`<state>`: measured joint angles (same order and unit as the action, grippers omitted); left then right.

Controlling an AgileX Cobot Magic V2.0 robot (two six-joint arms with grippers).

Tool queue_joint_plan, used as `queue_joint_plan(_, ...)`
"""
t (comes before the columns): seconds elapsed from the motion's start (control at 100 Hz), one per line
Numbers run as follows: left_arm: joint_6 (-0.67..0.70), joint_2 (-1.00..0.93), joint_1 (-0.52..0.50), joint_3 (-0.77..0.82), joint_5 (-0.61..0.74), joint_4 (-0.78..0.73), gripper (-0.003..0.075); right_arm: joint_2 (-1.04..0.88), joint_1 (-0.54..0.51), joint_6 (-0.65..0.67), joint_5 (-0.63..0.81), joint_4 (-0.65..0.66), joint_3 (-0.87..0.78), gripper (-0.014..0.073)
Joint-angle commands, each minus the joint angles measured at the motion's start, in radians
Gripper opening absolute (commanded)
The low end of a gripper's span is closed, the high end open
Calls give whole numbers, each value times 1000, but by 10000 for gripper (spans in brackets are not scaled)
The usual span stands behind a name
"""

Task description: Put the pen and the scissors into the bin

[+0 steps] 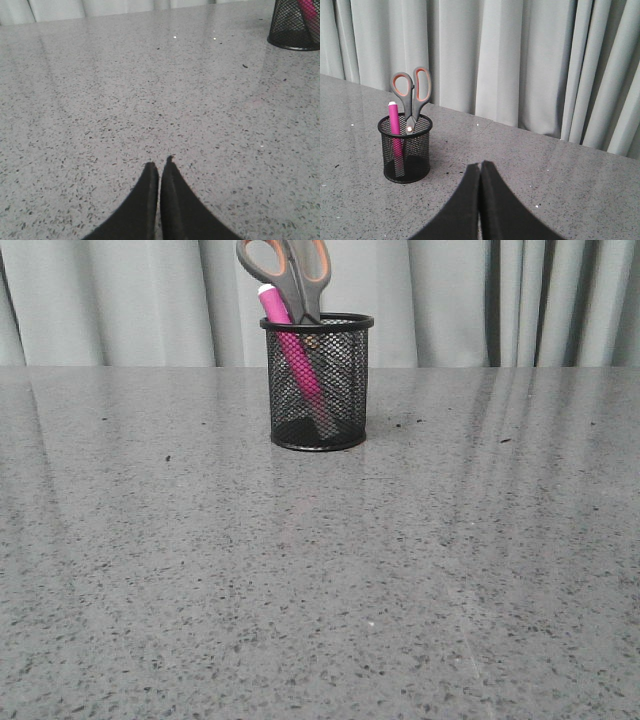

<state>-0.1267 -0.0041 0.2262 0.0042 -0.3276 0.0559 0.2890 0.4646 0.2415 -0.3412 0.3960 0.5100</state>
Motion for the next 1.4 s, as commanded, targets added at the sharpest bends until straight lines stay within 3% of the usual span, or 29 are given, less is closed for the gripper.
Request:
queue_joint_plan(0.0, 0, -31, -2, 24, 58, 11, -20, 6, -5, 0, 65, 12, 24, -68)
queue_joint_plan(0.92, 0, -31, -2, 24, 65, 11, -20, 6, -5, 0, 72, 12, 16, -68)
queue_joint_plan(1.39, 0, -31, -2, 24, 65, 11, -20, -136, -5, 0, 79, 26, -238, -68)
